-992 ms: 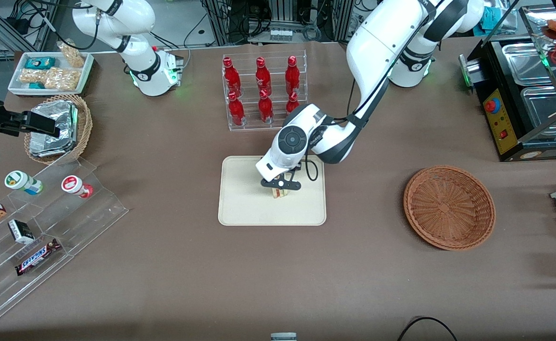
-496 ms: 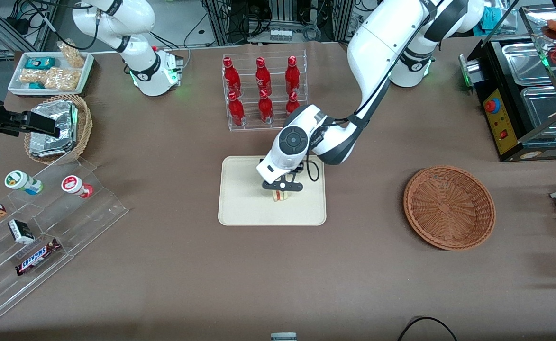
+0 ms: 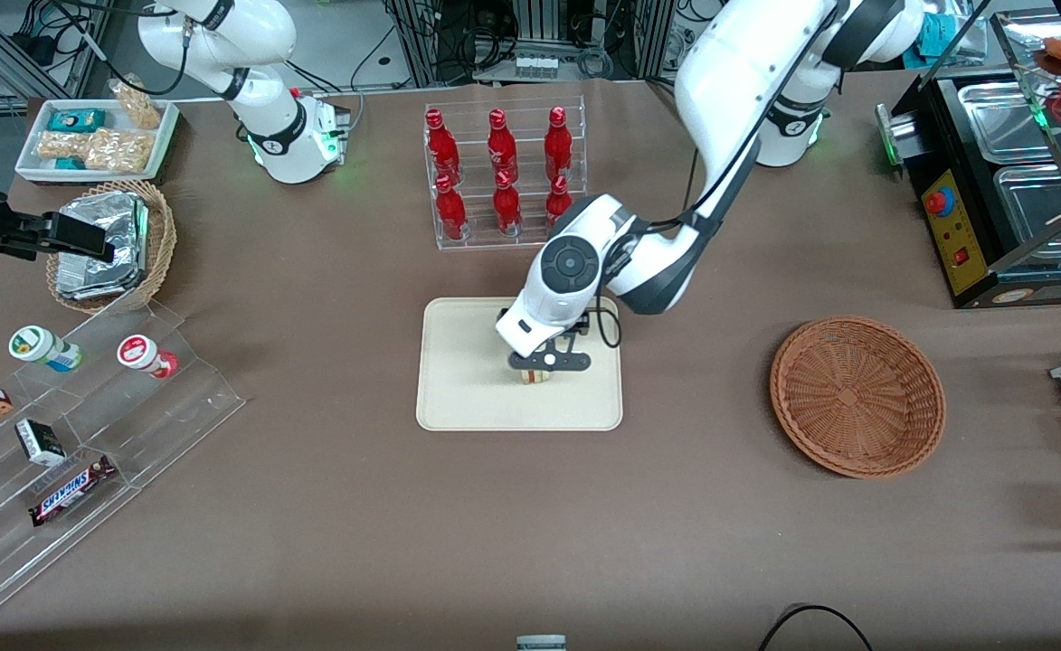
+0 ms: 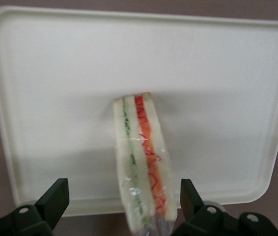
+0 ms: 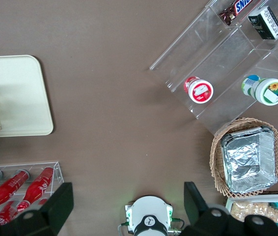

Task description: Place sandwich from basket to tray

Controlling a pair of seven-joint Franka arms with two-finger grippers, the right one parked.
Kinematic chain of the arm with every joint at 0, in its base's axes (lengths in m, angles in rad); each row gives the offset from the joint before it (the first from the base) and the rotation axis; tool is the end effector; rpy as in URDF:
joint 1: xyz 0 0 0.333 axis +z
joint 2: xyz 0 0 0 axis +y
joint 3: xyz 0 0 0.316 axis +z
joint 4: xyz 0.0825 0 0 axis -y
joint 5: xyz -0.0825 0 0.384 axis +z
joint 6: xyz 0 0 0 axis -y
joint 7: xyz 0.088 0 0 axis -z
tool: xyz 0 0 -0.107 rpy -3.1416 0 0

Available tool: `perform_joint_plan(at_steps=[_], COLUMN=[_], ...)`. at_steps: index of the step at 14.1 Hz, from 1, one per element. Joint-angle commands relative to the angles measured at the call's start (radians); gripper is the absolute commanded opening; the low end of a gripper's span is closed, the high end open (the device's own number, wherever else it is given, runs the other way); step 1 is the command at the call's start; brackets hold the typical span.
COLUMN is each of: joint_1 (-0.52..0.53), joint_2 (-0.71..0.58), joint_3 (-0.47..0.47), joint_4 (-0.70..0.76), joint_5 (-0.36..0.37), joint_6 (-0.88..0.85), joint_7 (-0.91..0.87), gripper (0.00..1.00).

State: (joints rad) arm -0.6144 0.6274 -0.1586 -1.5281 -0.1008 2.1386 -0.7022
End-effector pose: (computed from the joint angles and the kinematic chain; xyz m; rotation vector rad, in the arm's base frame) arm 0.5134 -0.4826 0.2937 3.0112 0.0201 -0.1924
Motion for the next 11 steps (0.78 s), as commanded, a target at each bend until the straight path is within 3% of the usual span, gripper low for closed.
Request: perform_joint_plan(at_steps=[1,6,11], joint_1=[0.066,0.257,0.436], joint_2=[-0.132,-0.308,-0.428], joint_3=[0.017,0.016,0.017], joint_4=[-0.029,-0.027,-0.02], joint_5=[0.013,0.012,0.016], joint_6=[-0.116,-0.443,-0.667], joint_7=[-0.016,0.087,0.31], gripper=[1.0,1.0,1.0])
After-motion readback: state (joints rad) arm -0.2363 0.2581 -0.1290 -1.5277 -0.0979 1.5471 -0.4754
